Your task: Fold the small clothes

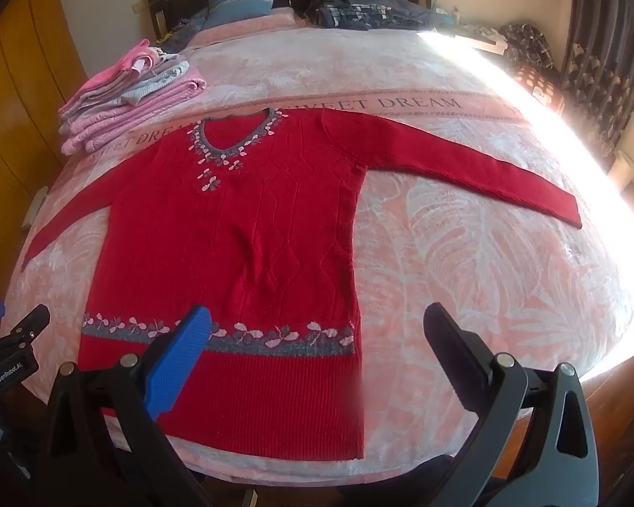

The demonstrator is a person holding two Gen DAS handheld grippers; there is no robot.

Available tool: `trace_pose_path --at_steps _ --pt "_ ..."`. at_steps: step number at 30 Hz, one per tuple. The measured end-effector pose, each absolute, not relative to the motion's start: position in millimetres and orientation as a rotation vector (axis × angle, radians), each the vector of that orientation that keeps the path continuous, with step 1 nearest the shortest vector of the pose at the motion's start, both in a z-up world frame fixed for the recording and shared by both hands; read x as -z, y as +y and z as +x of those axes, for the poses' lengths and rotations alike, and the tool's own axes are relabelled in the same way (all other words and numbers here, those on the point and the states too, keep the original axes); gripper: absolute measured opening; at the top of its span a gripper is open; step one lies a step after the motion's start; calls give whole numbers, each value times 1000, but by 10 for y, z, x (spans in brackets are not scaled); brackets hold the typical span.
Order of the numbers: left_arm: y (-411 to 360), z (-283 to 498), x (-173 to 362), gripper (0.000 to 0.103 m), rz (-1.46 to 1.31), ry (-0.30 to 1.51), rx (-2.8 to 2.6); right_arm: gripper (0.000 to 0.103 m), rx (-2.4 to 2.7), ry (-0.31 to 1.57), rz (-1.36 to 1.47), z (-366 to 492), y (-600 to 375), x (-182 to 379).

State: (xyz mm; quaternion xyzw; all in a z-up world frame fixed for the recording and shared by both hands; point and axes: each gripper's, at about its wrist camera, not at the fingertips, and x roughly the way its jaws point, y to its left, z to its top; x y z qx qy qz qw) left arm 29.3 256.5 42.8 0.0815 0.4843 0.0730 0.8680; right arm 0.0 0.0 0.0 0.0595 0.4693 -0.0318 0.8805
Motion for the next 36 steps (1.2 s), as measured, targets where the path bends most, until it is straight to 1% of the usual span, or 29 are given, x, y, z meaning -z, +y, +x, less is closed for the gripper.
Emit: trace_pose_path --at_steps 36 --pt "2570 285 -427 99 175 1006 -155 100 68 967 119 3 -21 -39"
